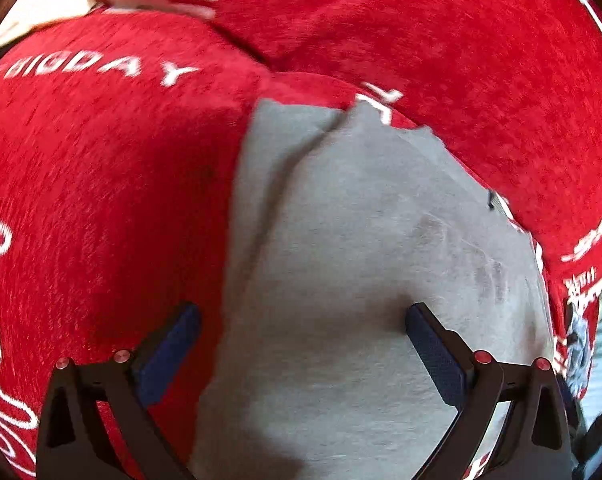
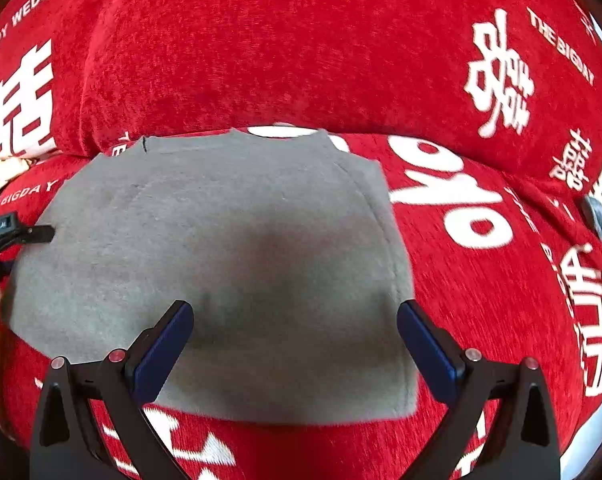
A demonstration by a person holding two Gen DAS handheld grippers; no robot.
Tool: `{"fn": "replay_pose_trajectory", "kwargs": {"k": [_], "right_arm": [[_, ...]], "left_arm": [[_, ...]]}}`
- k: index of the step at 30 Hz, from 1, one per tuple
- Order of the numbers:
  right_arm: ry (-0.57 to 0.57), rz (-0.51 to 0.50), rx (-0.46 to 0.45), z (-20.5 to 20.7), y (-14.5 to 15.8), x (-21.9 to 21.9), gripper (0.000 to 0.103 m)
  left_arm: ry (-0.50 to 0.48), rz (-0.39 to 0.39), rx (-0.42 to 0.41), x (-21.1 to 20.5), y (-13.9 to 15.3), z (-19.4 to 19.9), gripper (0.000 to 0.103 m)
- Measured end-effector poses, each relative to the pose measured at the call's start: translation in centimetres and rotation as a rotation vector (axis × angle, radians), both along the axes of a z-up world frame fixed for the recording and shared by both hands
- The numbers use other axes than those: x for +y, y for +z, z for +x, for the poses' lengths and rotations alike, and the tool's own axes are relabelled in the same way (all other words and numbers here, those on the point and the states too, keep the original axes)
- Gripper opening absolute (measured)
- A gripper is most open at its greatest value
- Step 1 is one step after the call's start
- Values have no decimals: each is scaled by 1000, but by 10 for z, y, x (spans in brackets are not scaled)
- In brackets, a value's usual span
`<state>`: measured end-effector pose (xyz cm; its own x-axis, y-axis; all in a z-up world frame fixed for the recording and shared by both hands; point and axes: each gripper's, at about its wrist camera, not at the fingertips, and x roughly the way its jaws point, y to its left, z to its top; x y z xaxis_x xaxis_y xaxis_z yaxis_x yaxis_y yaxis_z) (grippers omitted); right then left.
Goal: Fold small clothes
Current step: 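Grasp the side edge of the folded sweater with the left gripper and lift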
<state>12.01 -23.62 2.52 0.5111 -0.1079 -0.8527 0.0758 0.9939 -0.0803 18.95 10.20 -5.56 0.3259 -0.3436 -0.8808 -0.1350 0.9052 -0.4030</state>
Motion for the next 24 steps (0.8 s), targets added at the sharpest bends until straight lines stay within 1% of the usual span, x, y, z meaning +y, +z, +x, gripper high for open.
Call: {"fn": "replay_pose_trajectory", "kwargs": {"k": [1, 3, 5, 6, 9, 11, 13, 14, 15, 17, 21, 24], "right_arm": [[3, 3, 2, 6, -1, 3, 101], [7, 6, 13, 23, -5, 10, 101], [19, 1, 13, 43, -8, 23, 101], [29, 0, 17, 52, -10, 30, 101], [73, -4, 52, 82, -21, 56, 101], [90, -37, 78, 97, -33, 73, 101], [96, -38, 106, 104, -50, 82, 102], [66, -14, 67, 103, -51, 79, 102], [46, 4, 47, 102, -53, 76, 103], [47, -5, 30, 100, -55, 78, 103], [69, 4, 52, 104, -56, 77, 103], [94, 9, 111, 108, -52, 75, 103]], "left_arm": [[-22, 21, -22, -5, 6, -2, 77], [-67, 73, -65, -18, 21, -6, 46], [-70, 97, -67, -20, 26, -4, 31], [-61, 92, -62, -18, 27, -4, 26], [-43, 61, -56, -10, 34, -4, 24], [-45, 68, -71, -9, 38, -7, 24], [-46, 73, -85, -10, 43, -9, 24], [-46, 76, -91, -11, 45, -11, 23], [-46, 81, -94, -12, 45, -10, 23], [-42, 104, -79, -14, 42, -9, 23], [-8, 118, -52, -14, 42, -9, 23], [-4, 150, -54, -20, 50, -11, 23]]}}
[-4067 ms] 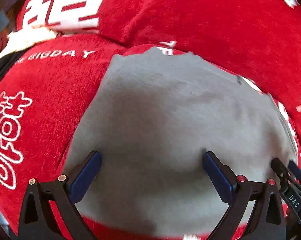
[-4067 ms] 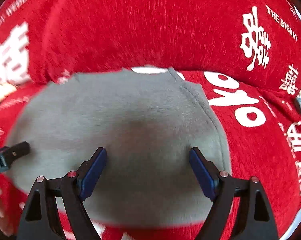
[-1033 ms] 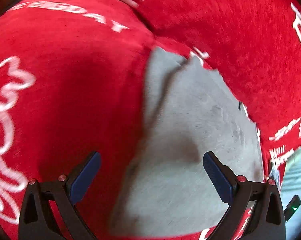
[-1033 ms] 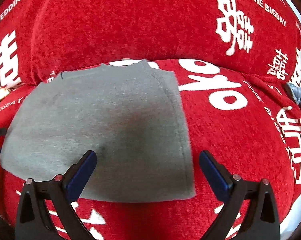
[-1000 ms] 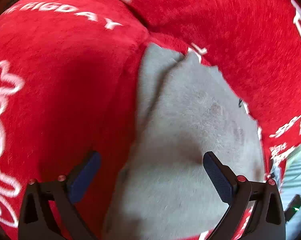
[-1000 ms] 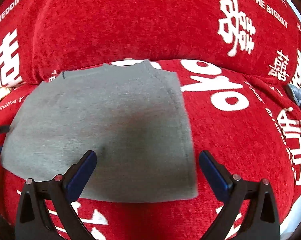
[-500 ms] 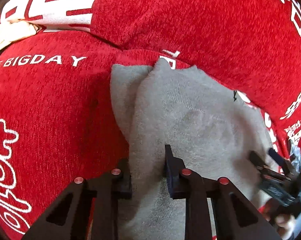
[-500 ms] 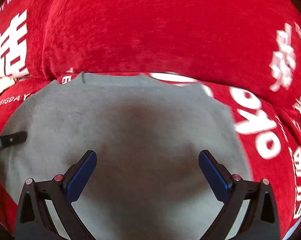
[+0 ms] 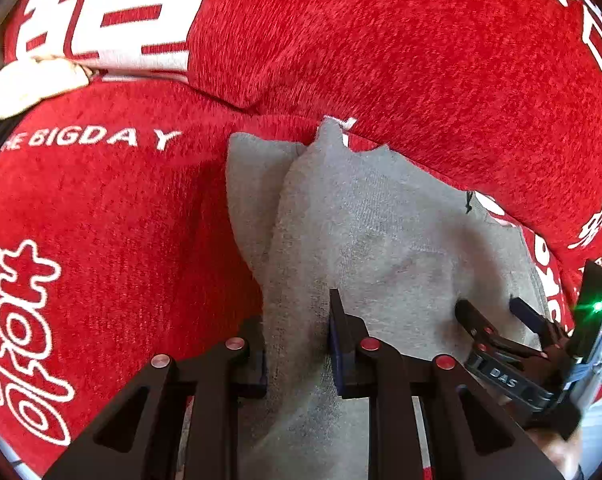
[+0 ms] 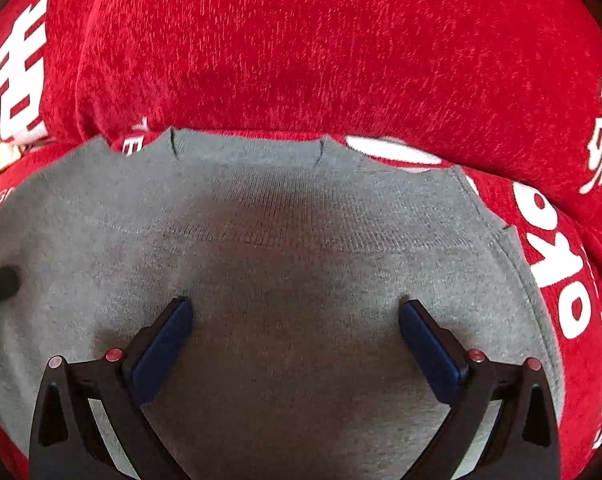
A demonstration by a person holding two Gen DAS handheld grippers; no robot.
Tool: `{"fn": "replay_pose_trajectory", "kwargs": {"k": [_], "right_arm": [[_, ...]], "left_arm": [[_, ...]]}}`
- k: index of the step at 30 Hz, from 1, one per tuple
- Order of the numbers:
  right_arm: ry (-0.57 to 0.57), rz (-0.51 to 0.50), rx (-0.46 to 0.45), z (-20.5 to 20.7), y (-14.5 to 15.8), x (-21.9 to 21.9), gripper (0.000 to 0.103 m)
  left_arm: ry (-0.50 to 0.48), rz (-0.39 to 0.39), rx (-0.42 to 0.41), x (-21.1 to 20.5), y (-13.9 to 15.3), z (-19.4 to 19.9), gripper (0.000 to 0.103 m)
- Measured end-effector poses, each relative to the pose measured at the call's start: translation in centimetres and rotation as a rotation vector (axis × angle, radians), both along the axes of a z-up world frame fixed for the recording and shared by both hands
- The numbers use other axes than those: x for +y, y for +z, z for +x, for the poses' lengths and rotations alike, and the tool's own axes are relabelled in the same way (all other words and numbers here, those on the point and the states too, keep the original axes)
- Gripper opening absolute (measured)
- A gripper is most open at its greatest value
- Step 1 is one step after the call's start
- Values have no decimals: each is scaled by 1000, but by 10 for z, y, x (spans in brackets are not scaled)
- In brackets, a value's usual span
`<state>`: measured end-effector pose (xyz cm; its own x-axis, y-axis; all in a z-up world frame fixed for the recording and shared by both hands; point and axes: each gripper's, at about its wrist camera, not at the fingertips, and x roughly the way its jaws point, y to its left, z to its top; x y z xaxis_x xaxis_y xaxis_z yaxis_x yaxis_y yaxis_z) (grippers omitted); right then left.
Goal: Fold small clothes
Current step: 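Grasp the side edge of the folded sweater with the left gripper and lift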
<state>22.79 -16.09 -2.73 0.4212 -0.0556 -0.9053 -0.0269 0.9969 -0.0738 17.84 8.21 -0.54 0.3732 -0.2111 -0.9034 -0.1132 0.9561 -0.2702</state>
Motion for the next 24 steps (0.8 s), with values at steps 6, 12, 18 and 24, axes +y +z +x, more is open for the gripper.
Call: {"fn": "replay_pose_trajectory", "kwargs": {"k": [6, 12, 18, 24], "right_arm": [[33, -13, 1, -7, -1, -1, 103], [-2, 121, 26, -23, 35, -29, 103], [-127, 97, -63, -76, 53, -124, 103], [-311, 118, -94, -118, 49, -236, 103]], "left_arm": [[27, 104, 56, -12, -2, 4, 22], [-18, 166, -2, -47, 40, -9, 22], [-51, 250, 8, -113, 64, -11, 20], [-95, 264, 9, -210, 95, -8, 11]]}}
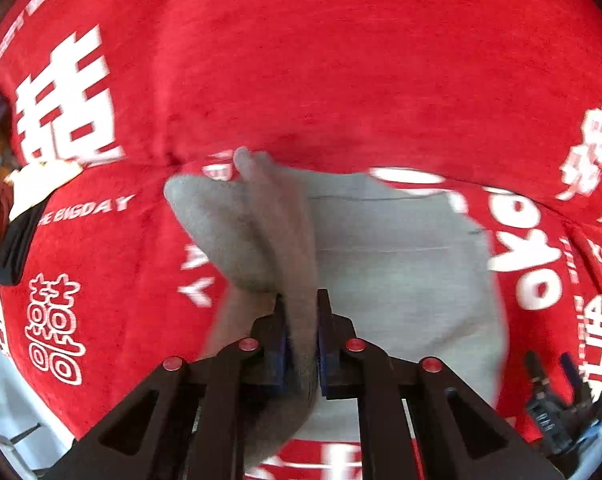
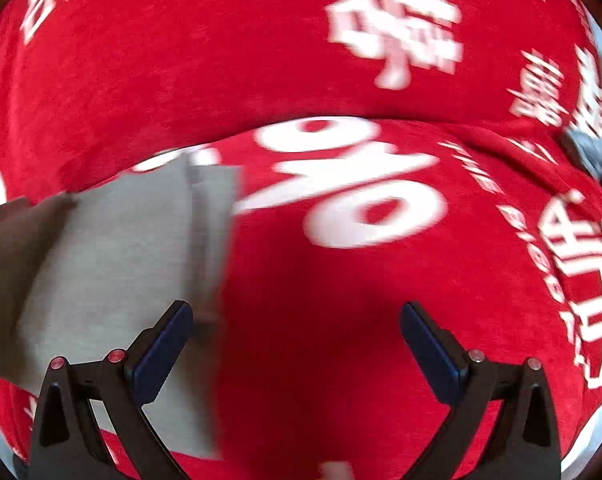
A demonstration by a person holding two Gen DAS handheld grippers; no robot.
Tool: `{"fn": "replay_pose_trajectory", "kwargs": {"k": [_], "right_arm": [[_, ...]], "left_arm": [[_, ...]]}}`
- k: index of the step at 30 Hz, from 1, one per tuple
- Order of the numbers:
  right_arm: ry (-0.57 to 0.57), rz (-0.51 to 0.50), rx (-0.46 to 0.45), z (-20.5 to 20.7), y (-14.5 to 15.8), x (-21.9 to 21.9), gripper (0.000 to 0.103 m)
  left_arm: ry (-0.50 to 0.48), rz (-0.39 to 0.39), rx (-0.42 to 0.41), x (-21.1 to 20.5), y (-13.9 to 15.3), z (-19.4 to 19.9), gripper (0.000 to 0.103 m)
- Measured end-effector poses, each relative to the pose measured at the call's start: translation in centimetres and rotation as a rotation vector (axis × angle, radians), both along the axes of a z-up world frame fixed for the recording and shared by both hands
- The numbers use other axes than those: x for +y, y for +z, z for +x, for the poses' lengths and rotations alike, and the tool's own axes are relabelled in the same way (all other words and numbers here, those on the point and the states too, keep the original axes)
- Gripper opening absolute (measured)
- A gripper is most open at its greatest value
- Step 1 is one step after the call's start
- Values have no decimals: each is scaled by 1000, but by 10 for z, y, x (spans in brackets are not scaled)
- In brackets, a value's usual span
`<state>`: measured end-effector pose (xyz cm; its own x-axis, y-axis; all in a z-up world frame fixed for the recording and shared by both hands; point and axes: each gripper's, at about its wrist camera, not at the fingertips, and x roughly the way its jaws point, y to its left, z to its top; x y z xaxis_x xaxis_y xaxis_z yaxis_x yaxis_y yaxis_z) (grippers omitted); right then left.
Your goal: Fold small clothes
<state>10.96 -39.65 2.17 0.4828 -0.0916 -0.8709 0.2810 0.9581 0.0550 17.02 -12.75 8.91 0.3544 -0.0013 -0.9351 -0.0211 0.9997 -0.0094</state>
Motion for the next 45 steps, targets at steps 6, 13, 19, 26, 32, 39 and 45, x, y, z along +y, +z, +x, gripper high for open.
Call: {"fn": "replay_pose_trajectory", "kwargs": {"k": [6, 13, 19, 26, 32, 39, 45], "right_arm": [[-43, 74, -42, -20, -1, -41, 103], [-4, 81, -17, -29, -24, -37, 103], [39, 93, -46, -38, -18, -38, 103], [98, 293, -154, -39, 13, -33, 103], [223, 589, -153, -10, 20, -6, 103], [307, 694, -68, 50, 9, 41, 103], [389, 637, 92, 104, -26, 80, 86]], "left_arm": [[-82, 58, 56, -115, -36, 8, 8], [-126, 183, 50, -179, -95, -1, 2], [-260, -6, 96, -163, -60, -11, 2], [-223, -115, -40, -53, -4, -46, 2], [-223, 32, -99, 11, -40, -94, 2], [-185, 10, -135, 20, -67, -115, 3], [-145, -156, -119, 39, -58, -109, 3]]}}
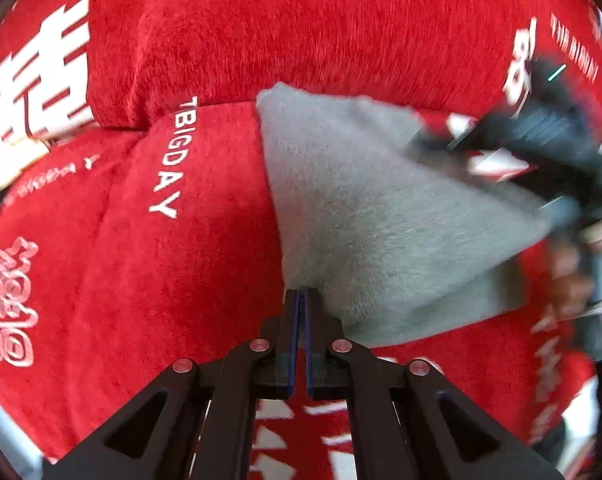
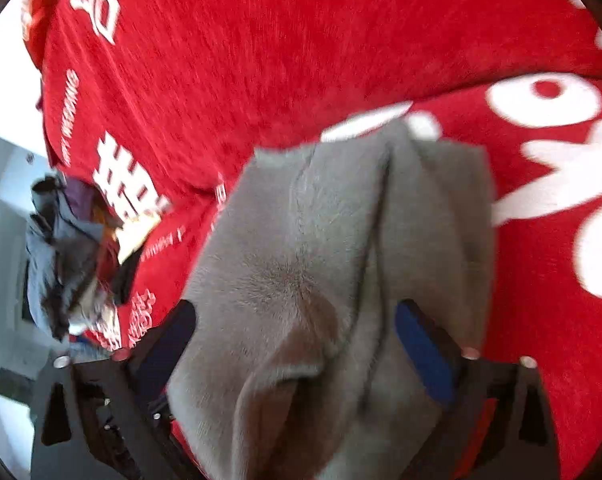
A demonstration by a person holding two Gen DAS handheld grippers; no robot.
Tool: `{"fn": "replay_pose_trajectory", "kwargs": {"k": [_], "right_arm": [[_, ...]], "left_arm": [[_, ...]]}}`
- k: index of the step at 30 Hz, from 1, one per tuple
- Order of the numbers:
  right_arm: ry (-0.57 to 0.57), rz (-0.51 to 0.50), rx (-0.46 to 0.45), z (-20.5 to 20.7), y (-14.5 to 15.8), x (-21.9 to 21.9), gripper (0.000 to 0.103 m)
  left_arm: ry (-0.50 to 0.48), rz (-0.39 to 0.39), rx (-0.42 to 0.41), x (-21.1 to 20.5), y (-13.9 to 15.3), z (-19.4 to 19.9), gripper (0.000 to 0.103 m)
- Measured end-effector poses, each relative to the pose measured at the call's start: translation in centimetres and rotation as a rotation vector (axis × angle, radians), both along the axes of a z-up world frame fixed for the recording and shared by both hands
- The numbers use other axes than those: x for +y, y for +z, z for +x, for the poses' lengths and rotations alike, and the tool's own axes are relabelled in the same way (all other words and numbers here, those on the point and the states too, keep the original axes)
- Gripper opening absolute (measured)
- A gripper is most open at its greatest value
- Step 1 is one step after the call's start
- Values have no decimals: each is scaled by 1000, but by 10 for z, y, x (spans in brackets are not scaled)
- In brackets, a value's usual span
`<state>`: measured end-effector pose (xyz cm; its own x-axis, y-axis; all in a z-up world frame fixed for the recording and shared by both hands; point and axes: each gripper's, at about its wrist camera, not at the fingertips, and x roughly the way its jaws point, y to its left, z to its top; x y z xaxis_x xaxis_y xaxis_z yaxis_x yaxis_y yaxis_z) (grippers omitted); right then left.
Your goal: Fold small clothes
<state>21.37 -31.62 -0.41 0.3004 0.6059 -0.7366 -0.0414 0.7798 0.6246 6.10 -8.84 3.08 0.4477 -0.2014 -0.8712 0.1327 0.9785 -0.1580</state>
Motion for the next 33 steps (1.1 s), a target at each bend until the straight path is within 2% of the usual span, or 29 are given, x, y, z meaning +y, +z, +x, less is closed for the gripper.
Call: {"fn": "replay_pose_trajectory", "kwargs": {"k": [1, 2, 3, 4, 5, 6, 9, 12, 14, 15, 17, 19, 21, 24, 25, 27, 29, 30, 31, 33], "right_arm": [[31, -35, 7, 5, -6, 9, 81], [48, -102, -7, 7, -10, 18, 71], [66, -151, -41, 8, -9, 25, 47], [89, -169, -59, 8, -7, 31, 31], [99, -166, -57, 9, -8, 33, 24], [95, -161, -59, 9, -7, 33, 22], [66, -174, -124, -1, 12, 29, 19], [-10, -160, -243, -22, 51, 10, 19], [-44, -163, -298, -35, 65, -4, 19], [-55, -176, -298, -38, 62, -10, 19], [-63, -229, -232, -35, 37, -18, 19], [-39, -322, -178, -28, 10, -14, 20], [-39, -316, -180, -25, 1, -14, 24], [-96, -230, -151, -28, 11, -30, 41], [-115, -226, -169, -31, 18, -35, 44], [-152, -255, -232, -39, 35, -44, 66], [-172, -276, -258, -37, 45, -47, 73], [-170, -282, -253, -31, 46, -45, 73], [-159, -279, -237, -23, 45, -42, 73], [-129, -230, -161, 1, 30, -37, 73]], "left_arm": [[7, -33, -21, 3, 4, -3, 3], [11, -47, -44, 7, 5, -6, 3], [2, -40, -56, 8, 0, -8, 3], [-9, -22, -50, 6, -6, -6, 3], [-21, 4, -20, 4, -18, -3, 3], [-18, -3, -6, 3, -23, -2, 3], [-18, -78, -13, 2, -18, -3, 3], [-41, -144, -4, 1, -13, -5, 3], [-47, -170, 12, 2, -17, -4, 3], [-52, -172, 32, 0, -22, -1, 3], [-79, -155, 71, -6, -29, 3, 2], [-96, -143, 74, -8, -23, 3, 3], [-112, -171, 49, -5, -5, 0, 3], [-110, -212, 9, 2, 18, 7, 3], [-102, -211, 4, 2, 21, 13, 3], [-70, -198, 3, -4, 22, 33, 3], [-56, -185, 24, -21, 15, 60, 3], [-54, -185, 43, -29, 11, 71, 3], [-60, -202, 78, -40, 3, 85, 3], [-54, -204, 95, -51, -8, 98, 3]]}}
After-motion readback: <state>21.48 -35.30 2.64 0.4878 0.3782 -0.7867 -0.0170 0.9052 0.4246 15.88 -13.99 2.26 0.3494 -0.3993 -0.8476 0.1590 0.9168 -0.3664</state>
